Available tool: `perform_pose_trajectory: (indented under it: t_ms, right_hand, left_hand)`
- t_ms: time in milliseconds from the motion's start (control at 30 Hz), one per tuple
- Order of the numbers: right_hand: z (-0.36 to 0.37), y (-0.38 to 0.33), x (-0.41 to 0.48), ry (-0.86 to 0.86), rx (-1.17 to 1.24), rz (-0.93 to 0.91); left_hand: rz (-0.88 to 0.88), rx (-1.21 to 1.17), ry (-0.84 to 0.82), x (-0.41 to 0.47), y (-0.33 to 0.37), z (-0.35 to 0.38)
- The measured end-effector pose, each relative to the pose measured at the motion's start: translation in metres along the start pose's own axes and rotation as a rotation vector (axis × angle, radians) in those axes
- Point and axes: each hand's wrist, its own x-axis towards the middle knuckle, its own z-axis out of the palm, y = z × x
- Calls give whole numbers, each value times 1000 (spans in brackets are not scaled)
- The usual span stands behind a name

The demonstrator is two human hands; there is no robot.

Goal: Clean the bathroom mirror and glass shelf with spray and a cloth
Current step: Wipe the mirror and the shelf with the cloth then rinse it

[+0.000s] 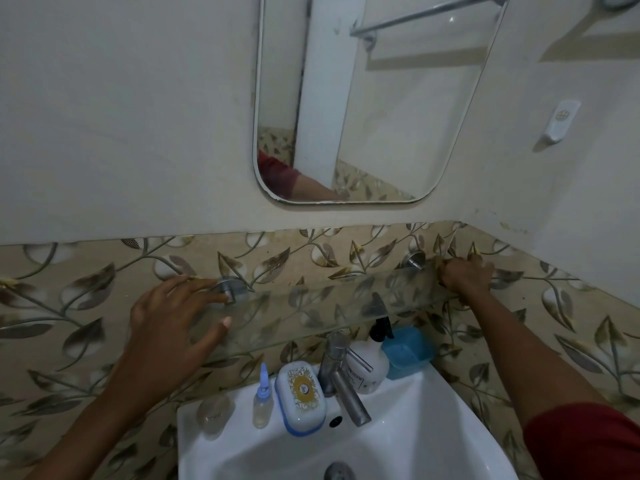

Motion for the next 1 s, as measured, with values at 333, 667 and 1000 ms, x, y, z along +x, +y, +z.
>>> perform_pose_trajectory:
  t_ms: [333,667,1000]
  right_hand:
    - [-3,-2,-22,59,-221,39]
    - [8,3,-30,274,-56,-84]
    - [16,-23,-53,357,238,-142]
  left_hand:
    - [-2,-27,-12,-1,1,-1]
    - [14,-37,-13,0,1,0]
    - [16,-47,-6,1,0,-1]
